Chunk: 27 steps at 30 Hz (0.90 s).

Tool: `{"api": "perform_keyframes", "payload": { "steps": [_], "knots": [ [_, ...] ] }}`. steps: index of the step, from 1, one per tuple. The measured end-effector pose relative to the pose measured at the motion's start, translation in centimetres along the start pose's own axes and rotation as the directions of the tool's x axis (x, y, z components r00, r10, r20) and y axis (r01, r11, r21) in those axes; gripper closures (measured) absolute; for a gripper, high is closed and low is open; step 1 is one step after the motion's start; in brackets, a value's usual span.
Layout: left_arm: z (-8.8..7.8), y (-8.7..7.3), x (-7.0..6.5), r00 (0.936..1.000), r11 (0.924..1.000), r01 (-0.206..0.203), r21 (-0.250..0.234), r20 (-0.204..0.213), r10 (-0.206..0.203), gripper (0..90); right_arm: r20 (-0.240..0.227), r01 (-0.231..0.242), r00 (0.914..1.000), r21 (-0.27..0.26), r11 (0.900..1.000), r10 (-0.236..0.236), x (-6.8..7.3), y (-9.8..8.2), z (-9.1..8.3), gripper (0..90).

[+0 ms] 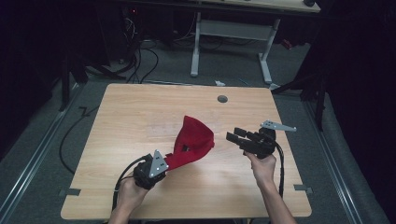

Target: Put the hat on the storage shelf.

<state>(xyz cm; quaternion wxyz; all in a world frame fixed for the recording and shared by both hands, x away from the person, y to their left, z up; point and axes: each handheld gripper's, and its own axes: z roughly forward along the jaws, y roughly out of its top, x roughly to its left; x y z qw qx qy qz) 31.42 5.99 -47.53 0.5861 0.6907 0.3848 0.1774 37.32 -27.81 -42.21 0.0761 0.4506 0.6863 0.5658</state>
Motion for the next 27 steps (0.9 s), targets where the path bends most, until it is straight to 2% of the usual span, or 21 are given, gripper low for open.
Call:
{"api": "perform_keyframes", "payload": {
  "steps": [2, 3, 4, 5, 6, 7, 10, 14, 15, 16, 17, 18, 20, 21, 22, 23, 24, 25, 27],
  "knots": [
    [-0.2, 0.3, 0.5, 0.9996, 0.9995, 0.029, -0.013, -0.005, -0.029, 85.4, 0.049, 0.022, 0.9985, 0.016, 1.000, -0.023, -0.4, -0.4, 0.0, 42.5],
    [-0.2, 0.3, 0.5, 0.9996, 0.9995, 0.029, -0.013, -0.005, -0.029, 85.4, 0.083, 0.037, 0.9958, 0.032, 0.999, -0.039, -0.6, -0.8, 0.1, 42.5],
    [-0.4, 0.6, 1.0, 0.9984, 0.9981, 0.055, -0.027, -0.013, -0.056, 85.4, 0.096, 0.042, 0.9943, 0.045, 0.998, -0.046, -0.9, -1.3, 0.4, 42.4],
    [-0.4, 0.6, 1.0, 0.9984, 0.9981, 0.055, -0.027, -0.013, -0.056, 85.4, 0.096, 0.042, 0.9943, 0.045, 0.998, -0.046, -0.9, -1.3, 0.4, 42.4],
    [-0.5, 0.8, 1.5, 0.9964, 0.9959, 0.082, -0.039, -0.019, -0.083, 85.4, 0.118, 0.023, 0.9925, 0.080, 0.997, -0.032, -1.7, -2.5, 1.0, 42.3],
    [-0.6, 1.0, 1.8, 0.9943, 0.9936, 0.104, -0.046, -0.020, -0.105, 85.4, 0.127, 0.022, 0.9913, 0.087, 0.996, -0.033, -1.9, -2.7, 1.2, 42.3],
    [-0.7, 1.4, 2.5, 0.9895, 0.9884, 0.141, -0.057, -0.024, -0.143, 85.3, 0.177, 0.021, 0.9831, 0.141, 0.990, -0.046, -2.6, -4.2, 2.1, 42.3],
    [-0.8, 1.9, 3.3, 0.9807, 0.9785, 0.192, -0.075, -0.024, -0.194, 85.3, 0.242, 0.049, 0.9653, 0.200, 0.979, -0.098, -3.2, -5.7, 3.0, 42.1],
    [-0.8, 1.9, 3.3, 0.9807, 0.9785, 0.192, -0.075, -0.024, -0.194, 85.3, 0.242, 0.049, 0.9653, 0.200, 0.979, -0.098, -3.2, -5.7, 3.0, 42.1],
    [-0.9, 2.0, 3.5, 0.9789, 0.9763, 0.201, -0.079, -0.020, -0.203, 85.3, 0.274, 0.069, 0.9524, 0.231, 0.971, -0.133, -3.4, -6.4, 3.4, 41.7],
    [-0.9, 2.0, 3.6, 0.9770, 0.9741, 0.210, -0.083, -0.018, -0.213, 85.4, 0.274, 0.069, 0.9524, 0.231, 0.971, -0.133, -3.4, -6.4, 3.4, 41.7],
    [-0.9, 2.1, 3.7, 0.9753, 0.9722, 0.218, -0.086, -0.017, -0.220, 85.4, 0.285, 0.071, 0.9484, 0.238, 0.969, -0.139, -3.5, -6.6, 3.5, 41.6],
    [-1.0, 2.5, 4.1, 0.9710, 0.9666, 0.236, -0.099, -0.014, -0.239, 85.3, 0.318, 0.087, 0.9321, 0.269, 0.959, -0.173, -3.6, -7.3, 3.9, 40.5],
    [-1.0, 2.5, 4.1, 0.9710, 0.9666, 0.236, -0.099, -0.014, -0.239, 85.3, 0.318, 0.087, 0.9321, 0.269, 0.959, -0.173, -3.6, -7.3, 3.9, 40.5],
    [-1.1, 2.9, 4.4, 0.9664, 0.9605, 0.255, -0.112, -0.007, -0.257, 85.3, 0.344, 0.109, 0.9158, 0.284, 0.953, -0.207, -3.7, -7.6, 4.2, 40.1],
    [-1.1, 2.9, 4.4, 0.9664, 0.9605, 0.255, -0.112, -0.007, -0.257, 85.3, 0.354, 0.117, 0.9092, 0.290, 0.950, -0.220, -3.7, -7.7, 4.3, 39.7],
    [-1.2, 3.1, 4.6, 0.9642, 0.9573, 0.263, -0.120, -0.003, -0.265, 85.3, 0.354, 0.117, 0.9092, 0.290, 0.950, -0.220, -3.7, -7.7, 4.3, 39.7],
    [-1.5, 3.6, 4.8, 0.9583, 0.9490, 0.283, -0.138, 0.003, -0.286, 85.3, 0.367, 0.128, 0.8986, 0.304, 0.944, -0.240, -3.6, -7.9, 4.5, 39.1],
    [-1.7, 4.1, 5.2, 0.9527, 0.9410, 0.301, -0.155, 0.006, -0.304, 85.3, 0.372, 0.140, 0.8926, 0.309, 0.941, -0.255, -3.5, -8.0, 4.6, 38.5]
  ]
}}
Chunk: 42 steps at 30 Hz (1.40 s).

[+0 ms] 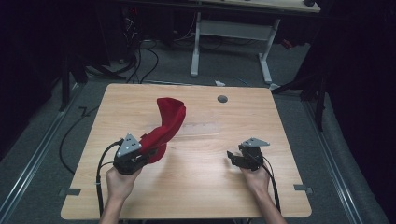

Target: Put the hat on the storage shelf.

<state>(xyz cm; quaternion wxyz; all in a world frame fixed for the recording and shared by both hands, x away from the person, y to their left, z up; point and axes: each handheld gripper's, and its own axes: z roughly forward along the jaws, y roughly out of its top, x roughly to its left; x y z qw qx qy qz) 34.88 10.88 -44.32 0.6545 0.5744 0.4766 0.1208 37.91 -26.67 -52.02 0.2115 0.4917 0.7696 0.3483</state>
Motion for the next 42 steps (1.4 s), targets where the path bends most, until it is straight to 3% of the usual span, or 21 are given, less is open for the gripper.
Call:
{"api": "perform_keyframes", "payload": {
  "steps": [7, 16, 30, 42],
  "knots": [
    [0.0, 1.6, 0.7, 0.9987, 0.9981, 0.048, -0.039, -0.012, -0.049, 85.3, 0.038, 0.013, 0.9992, 0.029, 1.000, -0.014, 0.0, -0.8, 0.7, 37.6],
    [0.4, 3.9, 1.7, 0.9951, 0.9913, 0.091, -0.096, -0.031, -0.094, 85.2, 0.044, 0.005, 0.9990, 0.029, 1.000, -0.006, -0.1, -0.8, 0.7, 37.1],
    [2.3, 6.3, 2.9, 0.9940, 0.9859, 0.080, -0.147, -0.062, -0.090, 85.3, 0.042, 0.008, 0.9991, 0.030, 1.000, -0.009, 0.0, -0.8, 0.7, 36.5],
    [4.3, 6.7, 4.1, 0.9899, 0.9818, 0.092, -0.166, -0.091, -0.108, 85.2, 0.042, 0.011, 0.9991, 0.029, 1.000, -0.012, 0.0, -0.9, 0.7, 36.2]
  ]
}}
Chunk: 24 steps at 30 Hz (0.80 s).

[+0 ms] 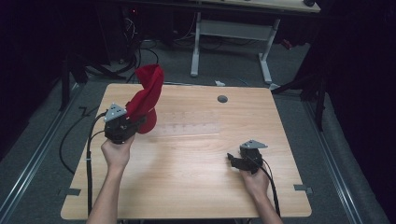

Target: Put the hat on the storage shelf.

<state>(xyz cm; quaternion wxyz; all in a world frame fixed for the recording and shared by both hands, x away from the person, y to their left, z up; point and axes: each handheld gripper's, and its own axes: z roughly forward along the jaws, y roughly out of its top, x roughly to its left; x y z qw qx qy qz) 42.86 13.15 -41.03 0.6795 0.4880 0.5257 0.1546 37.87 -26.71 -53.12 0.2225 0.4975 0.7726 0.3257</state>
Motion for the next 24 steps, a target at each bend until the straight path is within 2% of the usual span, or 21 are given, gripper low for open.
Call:
{"api": "perform_keyframes", "payload": {
  "steps": [7, 14, 24],
  "knots": [
    [1.2, -0.4, 0.9, 0.9990, 1.0000, -0.007, -0.006, -0.045, 0.007, 85.2, 0.000, 0.000, 1.0000, 0.000, 1.000, 0.000, 0.0, 0.0, 0.0, 36.1],
    [2.0, -0.8, 1.5, 0.9977, 1.0000, -0.003, -0.009, -0.067, 0.002, 85.2, 0.000, 0.000, 1.0000, 0.000, 1.000, 0.000, 0.0, 0.0, 0.0, 36.1],
    [2.8, -1.4, 1.9, 0.9957, 0.9999, -0.015, -0.007, -0.092, 0.014, 85.1, 0.000, 0.000, 1.0000, 0.001, 1.000, 0.000, 0.0, 0.0, 0.0, 36.1]
  ]
}}
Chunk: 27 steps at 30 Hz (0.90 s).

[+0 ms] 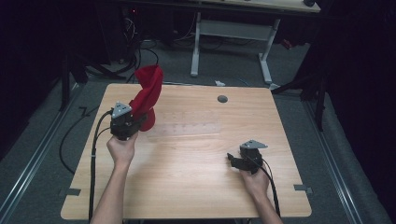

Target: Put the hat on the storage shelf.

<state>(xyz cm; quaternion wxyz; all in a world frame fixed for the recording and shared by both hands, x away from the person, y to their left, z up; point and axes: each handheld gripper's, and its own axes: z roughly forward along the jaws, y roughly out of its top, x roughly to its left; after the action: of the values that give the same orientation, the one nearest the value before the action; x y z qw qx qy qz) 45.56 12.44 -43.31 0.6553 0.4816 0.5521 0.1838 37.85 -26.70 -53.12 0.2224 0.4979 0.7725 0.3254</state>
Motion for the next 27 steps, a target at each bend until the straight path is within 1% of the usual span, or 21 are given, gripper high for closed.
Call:
{"api": "perform_keyframes", "payload": {
  "steps": [5, 8, 15, 20, 23, 27],
  "knots": [
    [0.3, -0.2, 0.1, 1.0000, 1.0000, 0.001, 0.000, -0.005, -0.001, 85.1, 0.001, 0.000, 1.0000, -0.001, 1.000, 0.000, 0.0, 0.0, 0.0, 36.1],
    [0.5, -0.6, 0.1, 0.9999, 0.9999, -0.009, 0.006, -0.009, 0.009, 85.1, 0.001, 0.001, 1.0000, -0.001, 1.000, -0.001, 0.0, 0.0, 0.0, 36.1],
    [0.7, -0.8, 0.0, 0.9999, 1.0000, -0.007, 0.000, -0.013, 0.007, 85.0, 0.001, 0.000, 1.0000, 0.000, 1.000, 0.000, 0.0, 0.0, 0.0, 36.0],
    [0.9, -1.4, 0.5, 0.9997, 1.0000, 0.005, 0.008, -0.026, -0.004, 84.9, 0.000, 0.000, 1.0000, 0.000, 1.000, 0.000, 0.0, 0.0, 0.0, 35.9],
    [1.1, -2.1, 0.9, 0.9992, 0.9997, 0.016, 0.021, -0.037, -0.015, 84.9, 0.000, 0.000, 1.0000, 0.000, 1.000, 0.000, 0.0, 0.0, 0.0, 35.8],
    [1.1, -2.4, 1.0, 0.9993, 0.9997, 0.022, 0.013, -0.032, -0.021, 84.7, 0.000, 0.000, 1.0000, 0.000, 1.000, 0.000, 0.0, 0.0, 0.0, 35.8]
  ]
}}
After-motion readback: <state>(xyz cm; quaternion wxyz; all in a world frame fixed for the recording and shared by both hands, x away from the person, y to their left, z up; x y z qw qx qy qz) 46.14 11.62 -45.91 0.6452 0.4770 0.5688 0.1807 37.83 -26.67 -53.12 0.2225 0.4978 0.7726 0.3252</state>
